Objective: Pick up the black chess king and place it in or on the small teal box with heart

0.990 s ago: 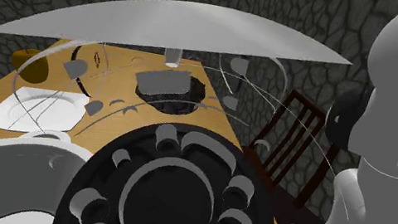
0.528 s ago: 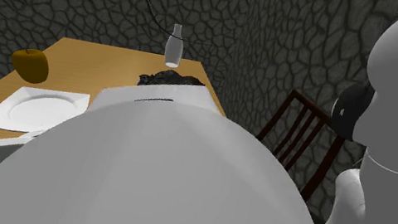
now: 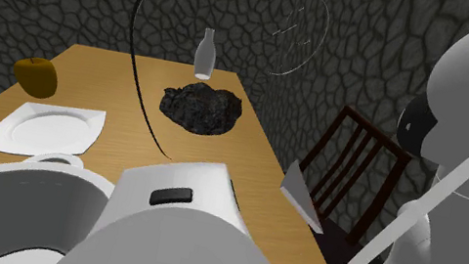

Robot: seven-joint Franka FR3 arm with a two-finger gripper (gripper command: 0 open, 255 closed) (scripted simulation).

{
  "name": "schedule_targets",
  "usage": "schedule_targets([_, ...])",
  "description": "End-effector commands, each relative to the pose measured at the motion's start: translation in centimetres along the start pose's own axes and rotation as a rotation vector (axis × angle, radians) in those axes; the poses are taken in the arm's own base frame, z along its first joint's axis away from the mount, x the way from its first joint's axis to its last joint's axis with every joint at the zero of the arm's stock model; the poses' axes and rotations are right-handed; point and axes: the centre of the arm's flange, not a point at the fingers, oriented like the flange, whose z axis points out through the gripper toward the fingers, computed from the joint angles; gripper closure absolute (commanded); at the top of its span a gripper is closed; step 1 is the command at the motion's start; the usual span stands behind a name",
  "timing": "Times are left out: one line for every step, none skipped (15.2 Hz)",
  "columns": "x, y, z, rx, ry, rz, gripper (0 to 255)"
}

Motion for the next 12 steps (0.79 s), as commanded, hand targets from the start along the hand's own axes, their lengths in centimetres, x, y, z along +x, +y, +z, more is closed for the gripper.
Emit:
schedule_targets([0.0, -0.28, 0.76, 0.001, 0.0, 0.0, 255])
schedule_targets([0.0, -0.28, 0.77, 0.001, 0.0, 0.0, 255])
schedule_targets([0.0, -0.28, 0.76, 0.001, 0.0, 0.0, 255])
schedule_targets([0.0, -0.28, 0.76, 0.001, 0.0, 0.0, 255])
schedule_targets([0.0, -0.28, 0.76, 0.001, 0.0, 0.0, 255])
schedule_targets([0.0, -0.28, 0.76, 0.001, 0.0, 0.0, 255])
schedule_targets([0.0, -0.28, 0.76, 0.001, 0.0, 0.0, 255])
schedule_targets([0.0, -0.28, 0.76, 0.001, 0.0, 0.0, 255])
schedule_targets([0.0, -0.28, 0.76, 0.001, 0.0, 0.0, 255])
schedule_targets([0.0, -0.28, 0.76, 0.001, 0.0, 0.0, 0])
schedule_targets([0.0, -0.28, 0.76, 0.001, 0.0, 0.0, 0])
schedule_targets([0.0, -0.28, 0.76, 0.001, 0.0, 0.0, 0])
